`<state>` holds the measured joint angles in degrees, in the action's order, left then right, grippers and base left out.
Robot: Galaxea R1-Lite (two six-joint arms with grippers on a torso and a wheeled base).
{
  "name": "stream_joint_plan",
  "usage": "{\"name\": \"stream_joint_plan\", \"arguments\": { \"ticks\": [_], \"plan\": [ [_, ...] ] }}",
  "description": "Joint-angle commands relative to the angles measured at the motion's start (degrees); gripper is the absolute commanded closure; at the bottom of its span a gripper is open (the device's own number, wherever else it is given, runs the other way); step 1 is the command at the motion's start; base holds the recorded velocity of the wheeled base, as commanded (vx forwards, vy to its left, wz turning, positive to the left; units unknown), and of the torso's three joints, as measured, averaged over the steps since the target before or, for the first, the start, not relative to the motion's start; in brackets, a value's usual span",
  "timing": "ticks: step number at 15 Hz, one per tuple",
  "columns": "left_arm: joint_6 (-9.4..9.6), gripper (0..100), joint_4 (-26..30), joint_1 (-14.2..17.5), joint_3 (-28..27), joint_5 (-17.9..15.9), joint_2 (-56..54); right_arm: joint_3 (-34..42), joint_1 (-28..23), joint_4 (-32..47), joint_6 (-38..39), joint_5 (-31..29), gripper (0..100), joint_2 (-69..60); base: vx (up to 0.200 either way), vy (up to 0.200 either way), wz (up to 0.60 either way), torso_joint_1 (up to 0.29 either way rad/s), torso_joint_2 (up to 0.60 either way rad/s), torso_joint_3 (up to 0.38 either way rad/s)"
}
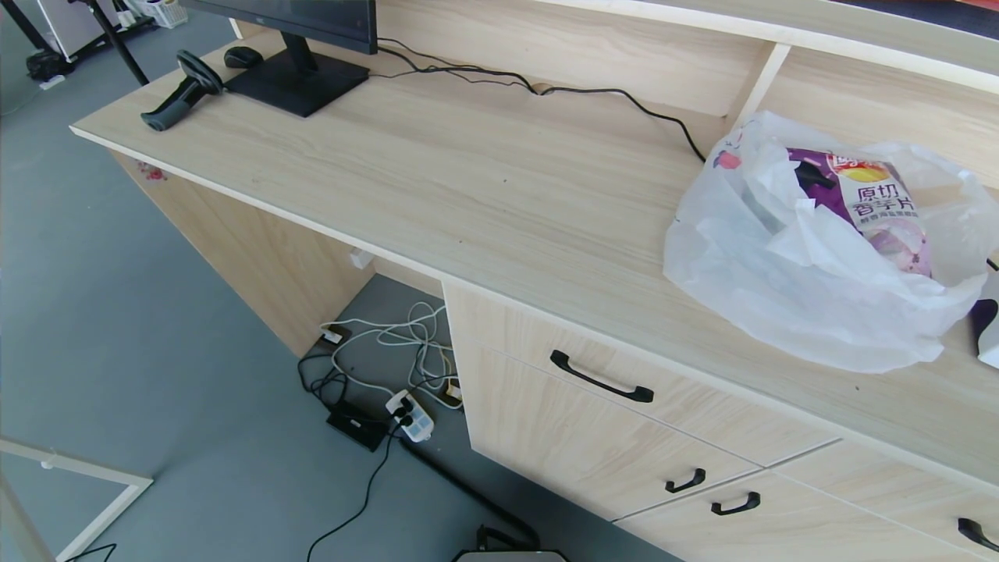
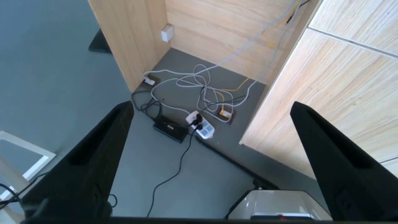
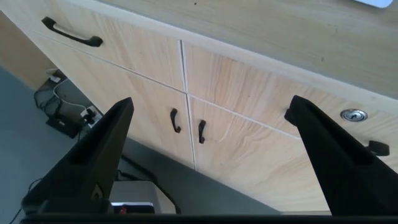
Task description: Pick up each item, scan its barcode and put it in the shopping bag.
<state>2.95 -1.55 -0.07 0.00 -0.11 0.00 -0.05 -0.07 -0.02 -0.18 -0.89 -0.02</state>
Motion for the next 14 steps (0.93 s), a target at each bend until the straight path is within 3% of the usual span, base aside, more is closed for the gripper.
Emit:
{"name": "stream_joint_plan", "arguments": {
  "ticks": [1,4,14],
  "plan": [
    [-0.14,0,0.0,0.0,0.0,0.0,0.1,0.0,0.2,-0.1,0.4,0.0,0,0.1,0.000,0.000,0.00,0.000,0.00,0.000],
    [-1.46,0,0.0,0.0,0.0,0.0,0.1,0.0,0.2,-0.1,0.6,0.0,0,0.1,0.000,0.000,0.00,0.000,0.00,0.000],
    [-1.54,0,0.0,0.0,0.0,0.0,0.1,0.0,0.2,-0.1,1.1,-0.2,0,0.0,0.000,0.000,0.00,0.000,0.00,0.000]
  ]
}}
